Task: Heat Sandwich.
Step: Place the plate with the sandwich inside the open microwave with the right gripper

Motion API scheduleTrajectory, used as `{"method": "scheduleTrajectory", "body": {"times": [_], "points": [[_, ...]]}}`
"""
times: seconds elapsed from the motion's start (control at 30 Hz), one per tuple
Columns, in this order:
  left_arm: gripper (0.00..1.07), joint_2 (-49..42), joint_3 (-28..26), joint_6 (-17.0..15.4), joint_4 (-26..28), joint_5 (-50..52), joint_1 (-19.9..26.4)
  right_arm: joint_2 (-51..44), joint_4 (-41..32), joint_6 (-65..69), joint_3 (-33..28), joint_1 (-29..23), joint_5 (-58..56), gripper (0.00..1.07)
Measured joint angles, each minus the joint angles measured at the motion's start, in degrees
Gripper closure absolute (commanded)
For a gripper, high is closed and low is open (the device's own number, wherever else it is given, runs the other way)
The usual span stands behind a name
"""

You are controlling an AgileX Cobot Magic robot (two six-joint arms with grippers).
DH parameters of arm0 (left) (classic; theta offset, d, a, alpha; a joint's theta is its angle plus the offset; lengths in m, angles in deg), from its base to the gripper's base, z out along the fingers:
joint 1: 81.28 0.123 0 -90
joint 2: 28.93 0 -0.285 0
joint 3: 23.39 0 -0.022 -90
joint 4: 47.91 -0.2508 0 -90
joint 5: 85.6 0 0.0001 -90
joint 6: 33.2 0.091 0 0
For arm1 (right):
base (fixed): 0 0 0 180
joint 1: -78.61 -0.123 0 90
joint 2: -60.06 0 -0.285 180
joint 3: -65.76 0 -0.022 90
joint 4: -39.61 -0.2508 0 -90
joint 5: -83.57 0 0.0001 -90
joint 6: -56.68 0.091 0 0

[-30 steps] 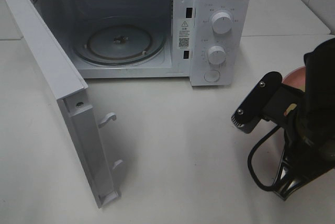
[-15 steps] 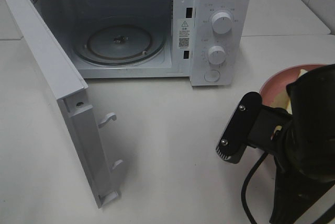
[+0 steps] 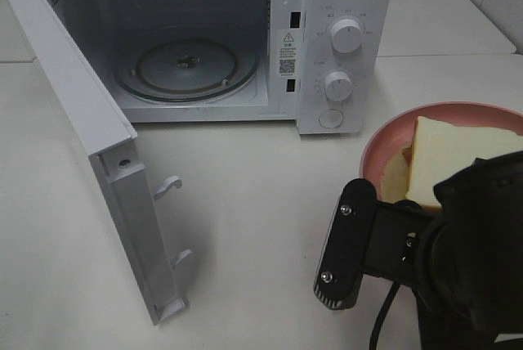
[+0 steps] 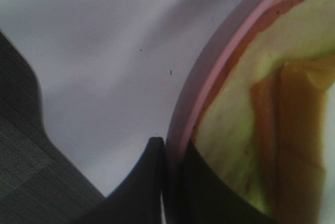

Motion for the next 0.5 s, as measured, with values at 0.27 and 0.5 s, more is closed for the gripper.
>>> {"method": "scheduleTrajectory", "body": {"times": [0.27, 0.5], "points": [[0.04, 0.0, 0.0, 0.0, 0.0, 0.0, 0.0, 0.0, -0.17, -6.76, 0.0, -3.72, 1.66, 1.07], [0.04, 0.0, 0.0, 0.0, 0.0, 0.0, 0.0, 0.0, -0.17, -11.75, 0.0, -4.07, 4.18, 1.07]]}}
